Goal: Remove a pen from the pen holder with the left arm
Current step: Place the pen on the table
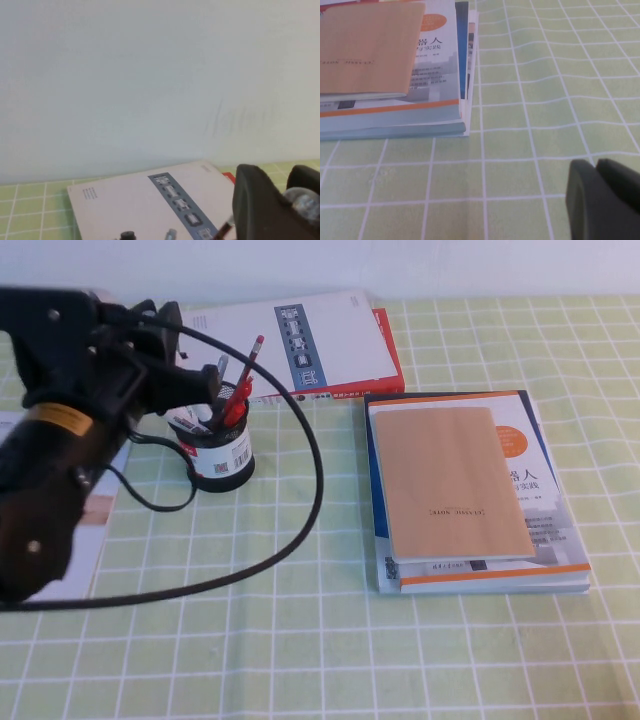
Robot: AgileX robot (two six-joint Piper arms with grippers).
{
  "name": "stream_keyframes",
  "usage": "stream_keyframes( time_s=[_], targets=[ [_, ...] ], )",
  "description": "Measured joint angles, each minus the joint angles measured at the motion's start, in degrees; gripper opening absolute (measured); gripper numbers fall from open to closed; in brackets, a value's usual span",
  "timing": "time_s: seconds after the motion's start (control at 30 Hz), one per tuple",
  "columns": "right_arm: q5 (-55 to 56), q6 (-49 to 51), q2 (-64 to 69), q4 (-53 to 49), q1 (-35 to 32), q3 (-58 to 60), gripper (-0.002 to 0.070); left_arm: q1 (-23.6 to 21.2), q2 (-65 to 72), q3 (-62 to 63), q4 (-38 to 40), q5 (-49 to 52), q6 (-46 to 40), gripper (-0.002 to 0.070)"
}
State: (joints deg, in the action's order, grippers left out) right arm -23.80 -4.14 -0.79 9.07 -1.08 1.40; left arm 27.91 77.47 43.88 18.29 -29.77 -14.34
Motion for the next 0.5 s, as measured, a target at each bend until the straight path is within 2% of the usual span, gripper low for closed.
stream_keyframes(
  time_s=[0.1, 0.4, 0.5],
  targets=[
    [0.0, 0.0, 0.0, 0.0, 0.0, 0.0, -0.0013, 0.0, -4.3, 0.8, 0.0, 8.2, -0.4, 0.0092],
    [0.0, 0.0, 0.0, 0.0, 0.0, 0.0, -0.0013, 0.0, -5.7, 13.0, -0.5, 53.3, 0.0, 0.0092],
    [0.0, 0.0, 0.0, 0.0, 0.0, 0.0, -0.0013, 0.2, -2.7, 16.2, -0.5, 63.5, 0.7, 0.0092]
  ],
)
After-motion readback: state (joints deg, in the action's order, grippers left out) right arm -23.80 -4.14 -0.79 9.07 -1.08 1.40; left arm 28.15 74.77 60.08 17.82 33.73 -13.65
